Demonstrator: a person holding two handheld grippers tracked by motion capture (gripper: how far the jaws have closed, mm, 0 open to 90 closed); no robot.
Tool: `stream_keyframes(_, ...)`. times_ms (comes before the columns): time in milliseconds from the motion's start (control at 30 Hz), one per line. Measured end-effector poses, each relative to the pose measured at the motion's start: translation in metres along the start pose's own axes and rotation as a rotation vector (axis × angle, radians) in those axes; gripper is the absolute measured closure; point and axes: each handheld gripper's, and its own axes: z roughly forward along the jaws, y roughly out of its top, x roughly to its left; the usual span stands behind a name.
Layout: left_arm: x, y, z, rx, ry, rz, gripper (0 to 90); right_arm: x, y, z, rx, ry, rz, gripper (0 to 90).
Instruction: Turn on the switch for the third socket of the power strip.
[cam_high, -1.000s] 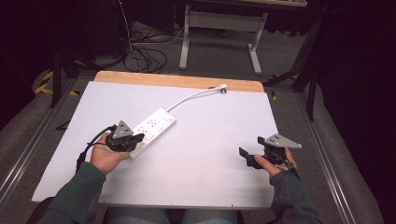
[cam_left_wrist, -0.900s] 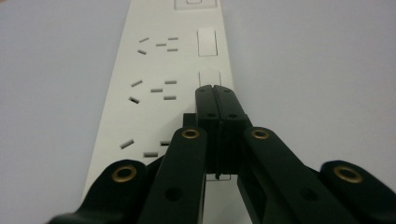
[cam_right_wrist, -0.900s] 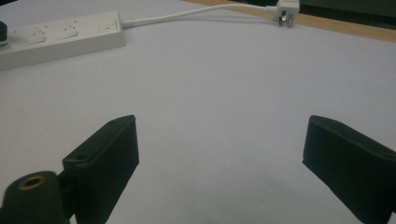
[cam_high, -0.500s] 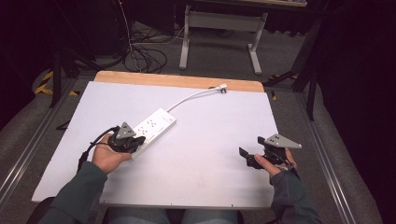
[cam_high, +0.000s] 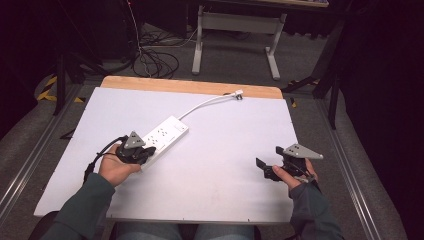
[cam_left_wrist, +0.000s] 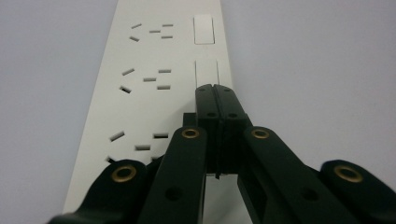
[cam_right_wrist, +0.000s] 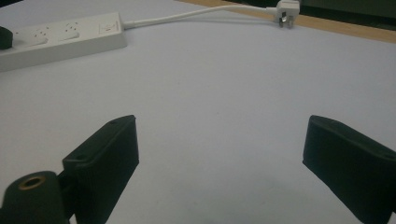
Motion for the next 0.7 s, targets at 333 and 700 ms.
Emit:
stream_keyframes(333,0.005,0.001,-0.006,-0.055,0.034,-0.034,89.9,0.000,0.000,0.000,0.001,-0.002,0.002,11.2)
stream_keyframes(700,0.012,0.003,-0.028,-0.185,0.051,-0.105,89.8,0.000,0.001,0.002,0.000,0.001,0.001,11.1)
